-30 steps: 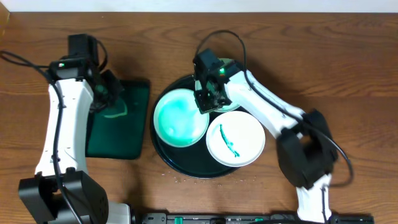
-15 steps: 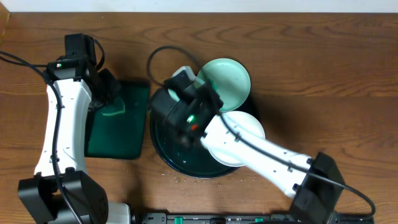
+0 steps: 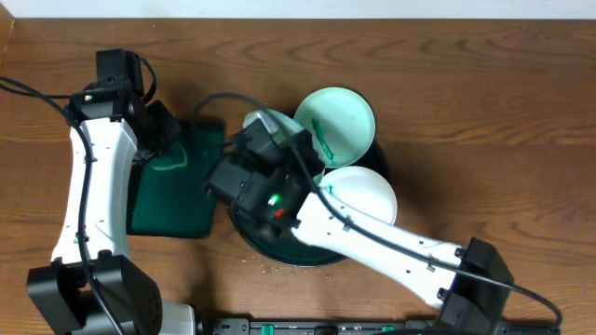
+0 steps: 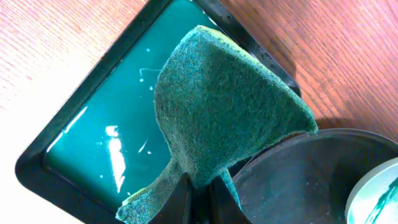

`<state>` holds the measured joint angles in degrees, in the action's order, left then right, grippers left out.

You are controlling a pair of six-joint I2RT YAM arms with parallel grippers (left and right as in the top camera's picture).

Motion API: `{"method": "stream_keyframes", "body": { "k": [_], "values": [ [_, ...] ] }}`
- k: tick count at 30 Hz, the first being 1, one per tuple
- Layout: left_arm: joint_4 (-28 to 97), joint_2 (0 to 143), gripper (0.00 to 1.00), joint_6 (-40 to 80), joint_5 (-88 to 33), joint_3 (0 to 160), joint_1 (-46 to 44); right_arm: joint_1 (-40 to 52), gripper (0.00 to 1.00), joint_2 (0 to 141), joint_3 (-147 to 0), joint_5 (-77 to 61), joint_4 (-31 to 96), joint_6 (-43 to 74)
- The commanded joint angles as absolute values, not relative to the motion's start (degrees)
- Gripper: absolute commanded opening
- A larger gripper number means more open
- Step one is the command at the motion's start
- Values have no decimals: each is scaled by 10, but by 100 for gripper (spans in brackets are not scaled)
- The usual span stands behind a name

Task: Clean dirty plates on tray and stack at the side
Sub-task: 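Carry the cleaned plate right and set it on the table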

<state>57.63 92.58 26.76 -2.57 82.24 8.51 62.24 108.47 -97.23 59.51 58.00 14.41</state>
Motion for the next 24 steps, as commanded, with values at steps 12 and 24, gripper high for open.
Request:
{"method": "stream_keyframes", "body": {
  "k": [12, 24],
  "values": [
    [571, 925, 7, 307, -23, 815, 87, 179, 1, 1014, -1065, -147, 633, 136],
    [571, 925, 7, 307, -23, 811, 87, -154, 1, 1016, -807, -151, 543, 115]
  ]
}}
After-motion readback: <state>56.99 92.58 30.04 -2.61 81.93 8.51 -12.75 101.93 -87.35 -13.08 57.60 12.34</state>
